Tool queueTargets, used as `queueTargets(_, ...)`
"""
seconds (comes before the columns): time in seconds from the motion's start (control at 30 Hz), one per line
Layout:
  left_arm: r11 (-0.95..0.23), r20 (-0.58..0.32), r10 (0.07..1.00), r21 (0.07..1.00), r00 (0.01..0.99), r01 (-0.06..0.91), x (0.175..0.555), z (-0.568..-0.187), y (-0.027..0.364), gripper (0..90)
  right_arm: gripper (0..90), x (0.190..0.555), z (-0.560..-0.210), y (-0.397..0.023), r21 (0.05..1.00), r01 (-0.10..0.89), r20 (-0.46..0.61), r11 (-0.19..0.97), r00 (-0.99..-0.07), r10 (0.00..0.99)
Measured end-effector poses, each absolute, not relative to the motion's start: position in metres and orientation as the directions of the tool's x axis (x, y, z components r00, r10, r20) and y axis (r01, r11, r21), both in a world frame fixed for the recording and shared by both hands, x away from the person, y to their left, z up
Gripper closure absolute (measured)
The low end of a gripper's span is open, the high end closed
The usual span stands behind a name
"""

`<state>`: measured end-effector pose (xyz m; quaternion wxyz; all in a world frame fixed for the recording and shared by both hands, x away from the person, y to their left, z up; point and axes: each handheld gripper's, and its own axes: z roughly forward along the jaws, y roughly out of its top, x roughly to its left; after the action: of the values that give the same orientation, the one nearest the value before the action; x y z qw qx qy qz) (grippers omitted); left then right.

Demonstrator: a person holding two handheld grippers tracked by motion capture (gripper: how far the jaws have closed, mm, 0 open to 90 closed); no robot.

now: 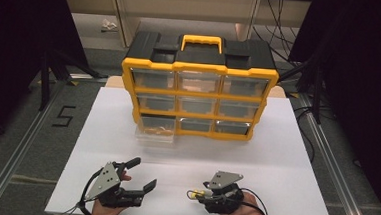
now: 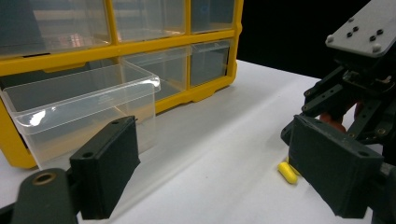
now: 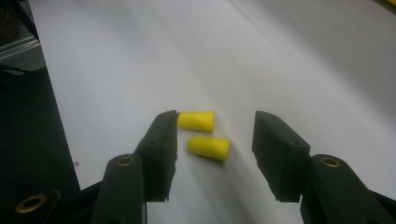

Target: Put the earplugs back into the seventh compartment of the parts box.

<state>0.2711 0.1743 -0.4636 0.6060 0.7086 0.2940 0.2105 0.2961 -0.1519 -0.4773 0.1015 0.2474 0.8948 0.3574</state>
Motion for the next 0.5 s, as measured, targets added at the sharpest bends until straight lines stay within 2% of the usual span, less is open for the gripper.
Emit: queueTargets(0.5, -0.095, -0.058, 0.67, 0.982, 0.74, 0.163, 0.2712, -0.4636, 0.1742, 16.2, 62.5, 0.3015, -0.4845, -0.1422, 0.652, 0.374, -0.002, 0.659, -0.869, 0.495)
